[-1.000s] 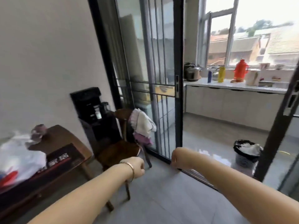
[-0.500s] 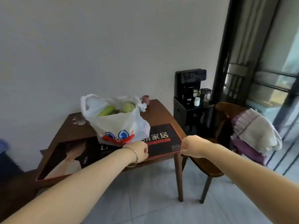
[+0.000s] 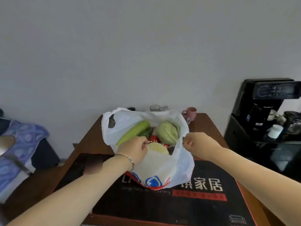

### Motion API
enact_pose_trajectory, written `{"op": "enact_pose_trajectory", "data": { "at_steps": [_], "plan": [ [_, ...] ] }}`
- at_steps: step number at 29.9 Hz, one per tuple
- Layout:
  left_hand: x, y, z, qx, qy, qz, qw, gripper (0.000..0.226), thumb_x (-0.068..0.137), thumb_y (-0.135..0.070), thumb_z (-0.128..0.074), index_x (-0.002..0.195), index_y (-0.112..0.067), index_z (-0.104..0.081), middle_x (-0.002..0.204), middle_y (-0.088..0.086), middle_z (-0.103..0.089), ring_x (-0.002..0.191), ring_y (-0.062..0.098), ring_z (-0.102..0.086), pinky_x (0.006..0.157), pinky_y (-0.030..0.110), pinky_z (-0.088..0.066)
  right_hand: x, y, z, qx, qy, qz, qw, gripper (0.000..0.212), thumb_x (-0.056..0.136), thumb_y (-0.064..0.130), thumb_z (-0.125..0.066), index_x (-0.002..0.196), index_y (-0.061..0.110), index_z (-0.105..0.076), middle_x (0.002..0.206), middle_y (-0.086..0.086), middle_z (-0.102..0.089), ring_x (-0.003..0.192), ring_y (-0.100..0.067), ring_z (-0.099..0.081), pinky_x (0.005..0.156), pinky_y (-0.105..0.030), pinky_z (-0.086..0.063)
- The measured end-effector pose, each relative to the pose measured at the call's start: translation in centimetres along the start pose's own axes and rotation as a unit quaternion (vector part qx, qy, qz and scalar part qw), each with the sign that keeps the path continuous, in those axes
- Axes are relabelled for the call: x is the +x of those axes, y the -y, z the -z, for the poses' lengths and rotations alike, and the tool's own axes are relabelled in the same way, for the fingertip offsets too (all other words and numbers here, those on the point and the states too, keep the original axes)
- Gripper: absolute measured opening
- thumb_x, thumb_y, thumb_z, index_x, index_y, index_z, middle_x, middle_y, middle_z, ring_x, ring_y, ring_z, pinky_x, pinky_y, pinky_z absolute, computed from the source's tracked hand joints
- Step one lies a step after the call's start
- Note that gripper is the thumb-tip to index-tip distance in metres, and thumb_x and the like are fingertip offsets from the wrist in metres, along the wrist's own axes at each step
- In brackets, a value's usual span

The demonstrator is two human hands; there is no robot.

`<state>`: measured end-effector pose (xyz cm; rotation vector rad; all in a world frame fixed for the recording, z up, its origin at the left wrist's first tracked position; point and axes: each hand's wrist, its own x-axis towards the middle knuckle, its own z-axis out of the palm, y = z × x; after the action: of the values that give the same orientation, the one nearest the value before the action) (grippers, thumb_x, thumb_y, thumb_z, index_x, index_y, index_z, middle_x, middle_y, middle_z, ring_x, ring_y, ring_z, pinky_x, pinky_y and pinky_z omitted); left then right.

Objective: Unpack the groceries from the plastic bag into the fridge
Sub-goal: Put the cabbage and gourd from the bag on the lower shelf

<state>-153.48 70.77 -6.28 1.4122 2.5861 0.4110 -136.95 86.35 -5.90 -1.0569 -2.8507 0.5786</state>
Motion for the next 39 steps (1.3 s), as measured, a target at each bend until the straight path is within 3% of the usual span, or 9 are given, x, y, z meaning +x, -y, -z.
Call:
{"op": "enact_pose_trajectory", "data": {
  "at_steps": [5, 10, 13, 16, 19, 23, 30, 34, 39],
  "plan": [
    [7.2, 3.4, -0.9, -0.054, 0.01, 0.015, 0.998, 0.026, 0.092, -0.019, -0.047, 0.114, -0.021, -0.06, 0.071, -0.015, -0.048, 0.076, 0.01, -0.049, 0.062, 0.017, -0.04, 9.7, 0.8, -1.2, 0.028, -0.014, 0.004, 1.0, 0.061, 0.086, 0.034, -0.062, 0.139, 0.012, -0.039, 0.138, -0.008, -0.039, 0.118, -0.022, -0.05, 0.098, -0.032, -0.044],
    [14.9, 5.2, -2.9, -0.101, 0.075, -0.006, 0.992, 0.04, 0.091, -0.026, -0.052, 0.13, -0.021, -0.048, 0.127, -0.001, -0.056, 0.11, 0.015, -0.055, 0.095, 0.029, -0.047, 17.1, 0.4, -5.5, -0.015, 0.018, -0.053, 0.998, 0.108, 0.07, 0.053, -0.073, 0.148, 0.014, -0.01, 0.147, -0.01, -0.021, 0.137, -0.027, -0.025, 0.112, -0.035, -0.028],
    [19.1, 4.9, -4.2, -0.122, 0.128, -0.022, 0.984, 0.053, 0.089, -0.034, -0.056, 0.137, -0.02, -0.038, 0.134, 0.0, -0.05, 0.116, 0.017, -0.053, 0.092, 0.025, -0.043, 19.1, -0.5, -8.0, -0.044, 0.02, -0.106, 0.993, 0.118, 0.063, 0.06, -0.074, 0.148, 0.017, -0.004, 0.148, -0.012, -0.018, 0.138, -0.031, -0.019, 0.114, -0.037, -0.022],
    [23.0, 3.8, -6.3, -0.196, 0.207, 0.019, 0.958, 0.07, 0.084, -0.043, -0.06, 0.141, -0.014, -0.029, 0.138, 0.004, -0.044, 0.114, 0.021, -0.052, 0.088, 0.025, -0.04, 19.8, -1.3, -9.8, -0.031, 0.002, -0.13, 0.991, 0.121, 0.06, 0.062, -0.074, 0.148, 0.024, -0.001, 0.151, -0.013, -0.01, 0.143, -0.029, -0.009, 0.116, -0.034, -0.013],
    [25.9, 2.5, -8.8, -0.268, 0.262, 0.082, 0.923, 0.093, 0.079, -0.054, -0.062, 0.147, -0.01, -0.014, 0.147, 0.009, -0.034, 0.131, 0.025, -0.04, 0.106, 0.034, -0.037, 20.2, -2.2, -10.7, 0.004, -0.023, -0.142, 0.99, 0.126, 0.057, 0.063, -0.076, 0.149, 0.021, -0.001, 0.152, -0.011, -0.014, 0.143, -0.025, -0.012, 0.116, -0.032, -0.015],
    [27.2, 1.4, -11.6, -0.38, 0.287, 0.17, 0.863, 0.117, 0.063, -0.063, -0.071, 0.148, -0.023, -0.002, 0.151, 0.008, -0.026, 0.133, 0.029, -0.037, 0.107, 0.04, -0.038, 20.4, -3.3, -11.4, 0.036, -0.051, -0.13, 0.99, 0.129, 0.057, 0.062, -0.077, 0.15, 0.016, -0.001, 0.153, -0.004, -0.016, 0.142, -0.019, -0.013, 0.115, -0.026, -0.013],
    [25.3, 0.6, -12.5, -0.512, 0.156, 0.205, 0.819, 0.099, 0.059, -0.042, -0.083, 0.139, -0.035, -0.027, 0.135, -0.001, -0.047, 0.119, 0.021, -0.052, 0.102, 0.041, -0.045, 19.2, -3.9, -11.4, 0.093, -0.082, -0.073, 0.99, 0.12, 0.058, 0.046, -0.081, 0.15, 0.018, -0.009, 0.15, -0.003, -0.022, 0.14, -0.015, -0.018, 0.106, -0.015, -0.008],
    [22.2, 0.8, -9.8, -0.546, 0.11, 0.199, 0.806, 0.102, 0.061, -0.037, -0.083, 0.143, -0.035, -0.022, 0.134, -0.003, -0.047, 0.117, 0.019, -0.053, 0.099, 0.04, -0.047, 17.3, -3.2, -10.4, 0.081, -0.19, 0.028, 0.978, 0.106, 0.052, 0.068, -0.067, 0.138, 0.018, -0.031, 0.133, -0.007, -0.043, 0.124, -0.021, -0.035, 0.11, -0.032, -0.026],
    [17.4, 2.4, -6.6, -0.535, 0.077, 0.15, 0.828, 0.096, 0.044, -0.047, -0.079, 0.13, -0.04, -0.037, 0.119, -0.017, -0.055, 0.102, 0.0, -0.058, 0.083, 0.022, -0.049, 13.8, -2.0, -7.2, 0.377, -0.097, 0.046, 0.92, 0.098, 0.044, 0.063, -0.079, 0.128, 0.045, -0.033, 0.122, 0.033, -0.037, 0.118, 0.015, -0.037, 0.096, -0.002, -0.033]
  ]
}}
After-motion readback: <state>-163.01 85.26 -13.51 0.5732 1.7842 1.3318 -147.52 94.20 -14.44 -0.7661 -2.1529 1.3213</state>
